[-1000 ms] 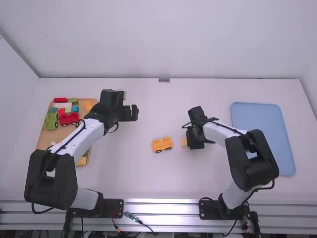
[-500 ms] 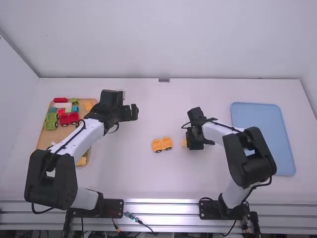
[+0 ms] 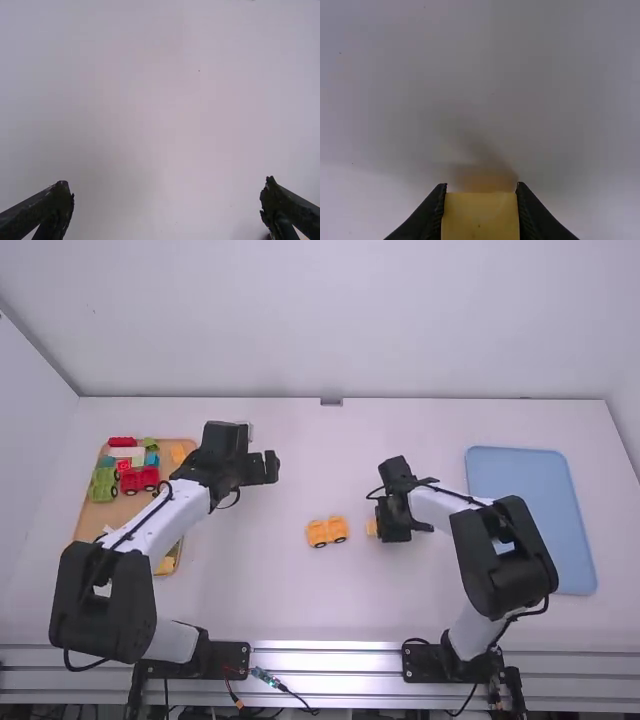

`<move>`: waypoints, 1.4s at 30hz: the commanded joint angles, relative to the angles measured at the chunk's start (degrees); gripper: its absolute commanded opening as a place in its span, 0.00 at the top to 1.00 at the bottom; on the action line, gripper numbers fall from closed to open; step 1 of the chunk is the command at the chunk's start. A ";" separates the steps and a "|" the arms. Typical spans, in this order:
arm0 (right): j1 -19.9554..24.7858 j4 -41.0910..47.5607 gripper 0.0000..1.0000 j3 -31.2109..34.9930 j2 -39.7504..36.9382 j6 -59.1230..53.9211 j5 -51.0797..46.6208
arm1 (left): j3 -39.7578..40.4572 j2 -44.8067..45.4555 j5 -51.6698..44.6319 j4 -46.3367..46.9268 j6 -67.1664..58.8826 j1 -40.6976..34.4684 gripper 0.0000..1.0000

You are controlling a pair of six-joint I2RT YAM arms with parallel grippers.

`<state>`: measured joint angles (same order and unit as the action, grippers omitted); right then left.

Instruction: Assemble lego blocks to make yellow taxi

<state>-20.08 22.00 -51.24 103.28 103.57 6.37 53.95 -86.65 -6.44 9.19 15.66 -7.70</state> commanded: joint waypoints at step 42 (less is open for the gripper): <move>14.80 29.62 0.01 -19.91 0.44 -48.63 20.39 | -0.02 0.72 -0.22 -0.61 0.35 -0.22 0.01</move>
<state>-6.26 49.32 -66.78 103.24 69.47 24.34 53.95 -86.65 -6.44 8.38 15.66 -7.73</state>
